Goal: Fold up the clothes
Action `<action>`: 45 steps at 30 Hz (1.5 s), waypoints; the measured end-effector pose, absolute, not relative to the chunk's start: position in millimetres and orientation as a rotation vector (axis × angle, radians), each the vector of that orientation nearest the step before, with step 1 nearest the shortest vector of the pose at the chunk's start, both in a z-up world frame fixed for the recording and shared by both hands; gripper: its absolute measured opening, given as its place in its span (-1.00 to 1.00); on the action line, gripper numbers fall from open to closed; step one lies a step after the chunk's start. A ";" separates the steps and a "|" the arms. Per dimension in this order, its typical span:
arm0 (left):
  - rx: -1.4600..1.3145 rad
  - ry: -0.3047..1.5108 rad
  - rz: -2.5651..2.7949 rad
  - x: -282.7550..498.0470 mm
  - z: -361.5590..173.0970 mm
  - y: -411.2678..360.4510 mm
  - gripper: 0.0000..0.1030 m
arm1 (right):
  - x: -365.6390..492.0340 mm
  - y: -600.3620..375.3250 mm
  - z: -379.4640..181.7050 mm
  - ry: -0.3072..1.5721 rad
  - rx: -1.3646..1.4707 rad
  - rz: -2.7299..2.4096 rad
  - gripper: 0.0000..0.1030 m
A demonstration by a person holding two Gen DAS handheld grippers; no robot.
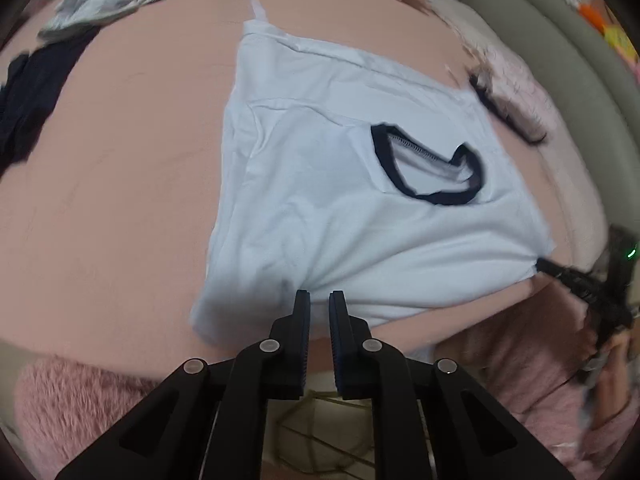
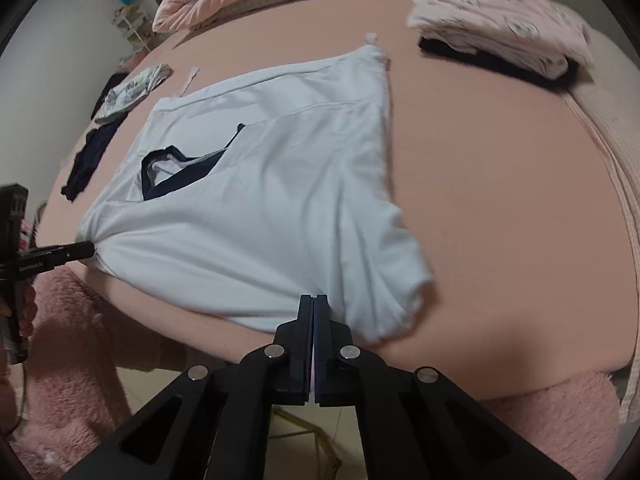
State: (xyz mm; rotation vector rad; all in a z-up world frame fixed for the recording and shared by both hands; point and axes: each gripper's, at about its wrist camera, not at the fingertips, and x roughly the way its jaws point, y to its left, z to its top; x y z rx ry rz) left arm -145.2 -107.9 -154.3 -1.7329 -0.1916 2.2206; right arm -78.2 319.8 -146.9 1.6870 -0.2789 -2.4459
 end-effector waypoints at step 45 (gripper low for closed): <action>-1.643 0.137 2.466 -288.5 -186.5 -13.0 -0.30 | -263.2 241.3 -174.7 -0.038 1.683 -2.572 0.06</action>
